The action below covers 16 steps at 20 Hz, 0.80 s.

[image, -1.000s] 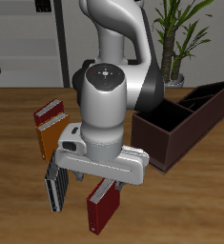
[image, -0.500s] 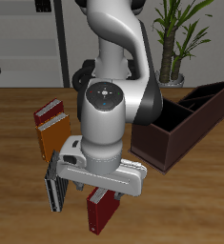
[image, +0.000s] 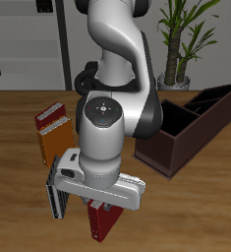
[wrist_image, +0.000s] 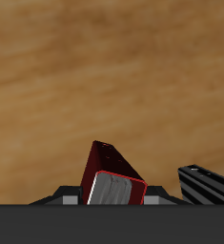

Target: Place the left red book into the left desk caddy's back compartment and place the striped book into the left desk caddy's left compartment and place the right red book into the left desk caddy's front compartment

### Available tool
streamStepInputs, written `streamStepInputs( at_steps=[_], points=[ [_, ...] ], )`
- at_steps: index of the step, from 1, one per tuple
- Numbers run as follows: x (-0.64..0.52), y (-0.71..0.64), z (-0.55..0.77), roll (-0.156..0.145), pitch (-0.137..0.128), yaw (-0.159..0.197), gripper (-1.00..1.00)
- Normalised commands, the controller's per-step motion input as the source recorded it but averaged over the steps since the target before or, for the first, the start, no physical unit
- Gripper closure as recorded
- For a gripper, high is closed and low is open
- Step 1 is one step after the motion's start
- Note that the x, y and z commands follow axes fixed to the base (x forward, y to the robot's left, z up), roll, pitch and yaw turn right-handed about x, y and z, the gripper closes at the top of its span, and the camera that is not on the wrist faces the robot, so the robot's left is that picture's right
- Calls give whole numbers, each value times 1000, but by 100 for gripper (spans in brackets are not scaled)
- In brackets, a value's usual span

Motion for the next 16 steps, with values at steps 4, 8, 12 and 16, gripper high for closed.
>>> streamStepInputs(
  at_steps=[4,8,12,16],
  points=[
    [9,54,-29,19,-3,-19,100],
    [-131,168,324,32,-34,-6,100],
    [-275,137,769,-12,-70,12,100],
    [-307,76,855,-68,-57,12,100]
  ],
)
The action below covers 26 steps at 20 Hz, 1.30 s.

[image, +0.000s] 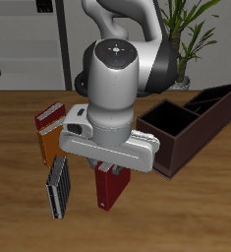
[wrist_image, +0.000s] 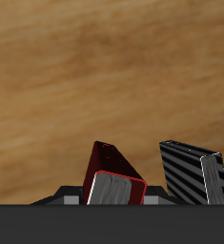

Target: Place the left red book into the left desk caddy's back compartment and place the striped book into the left desk caddy's left compartment and place the right red book into the left desk caddy's front compartment

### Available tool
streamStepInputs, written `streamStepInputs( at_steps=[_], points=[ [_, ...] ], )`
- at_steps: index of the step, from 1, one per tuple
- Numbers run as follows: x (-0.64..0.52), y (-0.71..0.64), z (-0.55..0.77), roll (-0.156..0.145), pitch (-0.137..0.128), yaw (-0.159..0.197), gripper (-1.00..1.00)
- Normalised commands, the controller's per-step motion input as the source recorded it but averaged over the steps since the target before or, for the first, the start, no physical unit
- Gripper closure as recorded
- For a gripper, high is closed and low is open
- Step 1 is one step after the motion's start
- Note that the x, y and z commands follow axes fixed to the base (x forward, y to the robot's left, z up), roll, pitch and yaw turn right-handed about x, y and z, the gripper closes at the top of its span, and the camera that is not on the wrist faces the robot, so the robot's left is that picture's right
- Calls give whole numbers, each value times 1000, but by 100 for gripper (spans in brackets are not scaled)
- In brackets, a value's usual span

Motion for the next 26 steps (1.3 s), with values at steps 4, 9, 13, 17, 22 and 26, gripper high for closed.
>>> streamStepInputs(
  at_steps=[4,9,13,17,22,26],
  points=[
    [-491,141,840,-32,-101,-8,100],
    [-423,96,604,-29,1,-3,100],
    [-629,132,630,39,-27,30,100],
    [-617,39,359,-28,-2,47,100],
    [-536,5,211,-33,-20,24,100],
    [-511,-22,114,-39,12,-18,100]
  ],
)
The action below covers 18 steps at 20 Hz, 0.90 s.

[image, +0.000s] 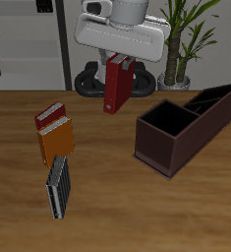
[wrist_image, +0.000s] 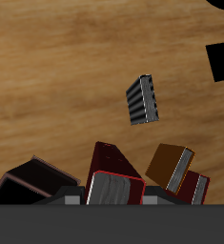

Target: Place the left red book into the left desk caddy's back compartment and place the striped book into the left desk caddy's left compartment and place the right red book into the left desk caddy's front compartment

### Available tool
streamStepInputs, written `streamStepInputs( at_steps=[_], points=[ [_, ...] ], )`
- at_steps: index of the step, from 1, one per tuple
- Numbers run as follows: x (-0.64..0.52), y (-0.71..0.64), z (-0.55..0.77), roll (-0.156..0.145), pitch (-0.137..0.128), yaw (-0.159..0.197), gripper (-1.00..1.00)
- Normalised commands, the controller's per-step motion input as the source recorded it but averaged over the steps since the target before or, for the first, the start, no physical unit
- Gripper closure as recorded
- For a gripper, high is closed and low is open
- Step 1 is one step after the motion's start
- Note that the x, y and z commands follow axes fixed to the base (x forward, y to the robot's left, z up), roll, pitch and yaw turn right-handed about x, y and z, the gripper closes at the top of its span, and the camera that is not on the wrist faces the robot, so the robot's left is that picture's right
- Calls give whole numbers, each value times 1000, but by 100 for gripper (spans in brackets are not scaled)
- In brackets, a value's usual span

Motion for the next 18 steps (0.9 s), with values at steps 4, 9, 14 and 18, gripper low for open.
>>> streamStepInputs(
  at_steps=[4,9,14,18],
  points=[
    [-502,46,151,-2,-48,5,100],
    [-648,71,167,-19,-50,-20,100],
    [-538,235,55,-6,-5,-74,100],
    [-469,333,-28,-31,-9,-69,100]
  ],
)
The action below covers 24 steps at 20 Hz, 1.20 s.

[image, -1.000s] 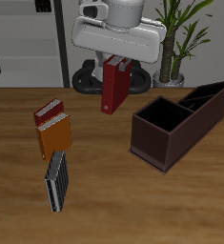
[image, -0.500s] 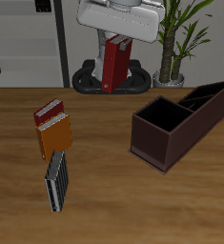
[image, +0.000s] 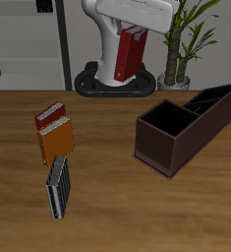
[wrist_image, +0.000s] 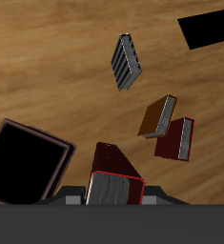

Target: Place the left red book into the left desk caddy's back compartment and place the striped book into the left desk caddy's left compartment and place the right red book into the left desk caddy's front compartment

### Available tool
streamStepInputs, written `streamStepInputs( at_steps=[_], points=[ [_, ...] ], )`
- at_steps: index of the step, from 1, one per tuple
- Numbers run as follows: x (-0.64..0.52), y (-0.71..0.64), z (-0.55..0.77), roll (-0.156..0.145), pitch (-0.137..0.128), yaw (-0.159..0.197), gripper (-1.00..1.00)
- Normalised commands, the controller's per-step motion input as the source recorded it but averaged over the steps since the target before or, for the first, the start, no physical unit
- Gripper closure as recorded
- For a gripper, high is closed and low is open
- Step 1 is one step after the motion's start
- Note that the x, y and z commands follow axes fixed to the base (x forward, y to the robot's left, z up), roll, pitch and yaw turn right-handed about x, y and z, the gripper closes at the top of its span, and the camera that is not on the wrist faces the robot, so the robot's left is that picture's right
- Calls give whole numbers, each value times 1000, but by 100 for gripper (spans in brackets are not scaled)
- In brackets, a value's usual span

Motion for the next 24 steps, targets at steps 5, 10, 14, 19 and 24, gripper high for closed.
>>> streamStepInputs(
  at_steps=[5,10,14,19,24],
  points=[
    [-407,489,-56,-68,-10,-49,100],
    [-334,433,35,-114,-75,-29,100],
    [-144,349,-20,-100,-28,-37,100],
    [-9,353,-102,15,38,-43,100],
    [-102,249,0,-27,22,-101,100]
  ],
)
